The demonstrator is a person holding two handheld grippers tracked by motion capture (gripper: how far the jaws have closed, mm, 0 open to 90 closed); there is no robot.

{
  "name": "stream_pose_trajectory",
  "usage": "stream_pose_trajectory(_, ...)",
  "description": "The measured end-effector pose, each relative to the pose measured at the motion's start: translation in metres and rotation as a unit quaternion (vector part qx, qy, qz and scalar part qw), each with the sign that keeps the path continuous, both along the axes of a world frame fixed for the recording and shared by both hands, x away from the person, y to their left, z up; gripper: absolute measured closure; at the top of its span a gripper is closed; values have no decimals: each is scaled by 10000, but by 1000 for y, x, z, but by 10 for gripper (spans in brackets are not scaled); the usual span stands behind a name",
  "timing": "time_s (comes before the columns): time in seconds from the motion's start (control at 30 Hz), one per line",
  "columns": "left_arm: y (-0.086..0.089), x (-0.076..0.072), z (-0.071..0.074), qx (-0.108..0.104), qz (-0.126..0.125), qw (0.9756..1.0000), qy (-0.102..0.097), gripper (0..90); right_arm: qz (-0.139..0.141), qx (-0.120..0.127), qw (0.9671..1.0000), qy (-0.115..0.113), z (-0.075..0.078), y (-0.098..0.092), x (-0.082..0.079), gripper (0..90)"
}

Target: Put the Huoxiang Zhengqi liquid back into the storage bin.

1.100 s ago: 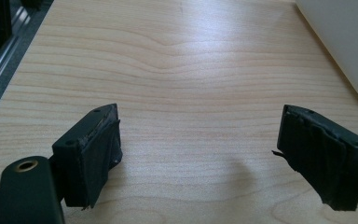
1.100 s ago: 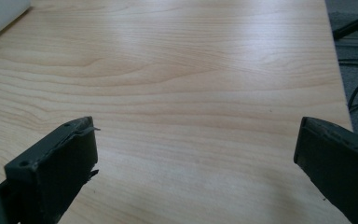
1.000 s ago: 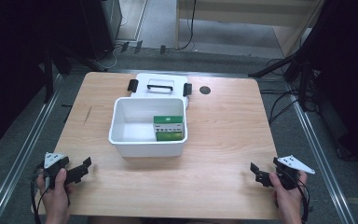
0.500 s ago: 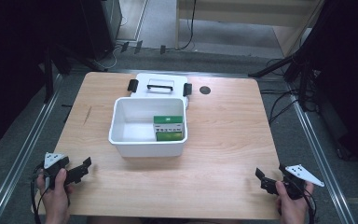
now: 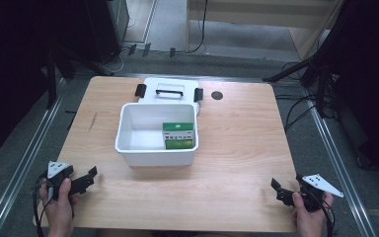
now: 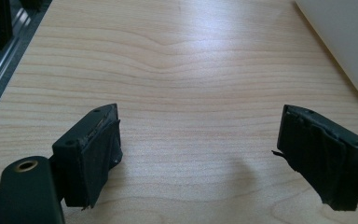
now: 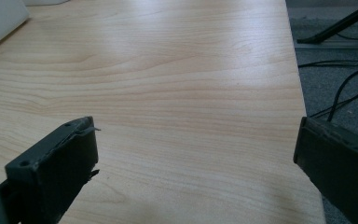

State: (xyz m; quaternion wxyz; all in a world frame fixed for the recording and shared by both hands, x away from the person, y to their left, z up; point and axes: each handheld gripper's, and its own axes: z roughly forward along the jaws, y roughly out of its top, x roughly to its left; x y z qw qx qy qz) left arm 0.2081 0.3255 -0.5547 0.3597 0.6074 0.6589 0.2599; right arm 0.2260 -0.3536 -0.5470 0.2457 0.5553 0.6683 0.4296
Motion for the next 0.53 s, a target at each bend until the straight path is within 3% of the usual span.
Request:
stream_pose_trajectory(0.3,1,0,0,-8,-8,10000,6,144,0,132,9999,50,0,-2,1,4)
stream_pose_trajectory(0.53,0,0,0,17,-8,10000,-4,144,101,43,9999,89,0,0,2,4)
